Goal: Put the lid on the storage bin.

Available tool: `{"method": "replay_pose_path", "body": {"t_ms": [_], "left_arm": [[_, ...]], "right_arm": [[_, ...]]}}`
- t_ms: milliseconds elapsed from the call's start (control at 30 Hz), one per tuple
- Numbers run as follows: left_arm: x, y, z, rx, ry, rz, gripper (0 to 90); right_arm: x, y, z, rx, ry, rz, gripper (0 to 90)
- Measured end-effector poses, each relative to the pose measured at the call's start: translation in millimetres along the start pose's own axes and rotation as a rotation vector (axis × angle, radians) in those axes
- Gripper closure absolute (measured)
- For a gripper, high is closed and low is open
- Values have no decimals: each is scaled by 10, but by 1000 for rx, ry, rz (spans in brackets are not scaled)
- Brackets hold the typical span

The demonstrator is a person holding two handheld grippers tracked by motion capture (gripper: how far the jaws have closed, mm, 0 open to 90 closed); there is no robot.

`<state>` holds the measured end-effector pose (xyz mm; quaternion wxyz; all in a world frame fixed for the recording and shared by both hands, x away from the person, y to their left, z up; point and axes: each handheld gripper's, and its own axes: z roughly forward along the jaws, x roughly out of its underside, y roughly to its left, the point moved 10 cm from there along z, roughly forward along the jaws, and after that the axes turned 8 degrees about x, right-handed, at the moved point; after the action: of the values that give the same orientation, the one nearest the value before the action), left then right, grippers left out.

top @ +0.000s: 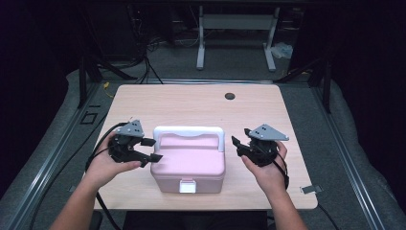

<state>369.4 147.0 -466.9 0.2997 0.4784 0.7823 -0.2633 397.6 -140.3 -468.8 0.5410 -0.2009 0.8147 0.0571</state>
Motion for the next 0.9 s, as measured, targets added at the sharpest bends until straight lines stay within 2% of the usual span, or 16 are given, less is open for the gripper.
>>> {"method": "replay_pose_path", "body": {"t_ms": [167,333,400,500,600,767,900], "left_arm": [[91,220,-111,-64,-40,-57,356],[255,438,-113,-122,-61,-105,357],[339,488,-85,-124,-64,-131,359],[446,535,-21,-136,-80,-149,364],[568,571,61,-143,-79,-166,364],[792,662,178,-159,-73,-202,365],[964,719,244,-170,-40,-221,365]], "right_arm": [[100,-95,42,17,35,-21,400],[220,-203,85,30,54,15,383],[286,-245,115,37,60,39,379],[404,-283,159,54,71,47,374],[532,-291,212,75,86,17,369],[730,-252,302,69,118,-3,361],[839,-209,359,67,135,-24,361]]}}
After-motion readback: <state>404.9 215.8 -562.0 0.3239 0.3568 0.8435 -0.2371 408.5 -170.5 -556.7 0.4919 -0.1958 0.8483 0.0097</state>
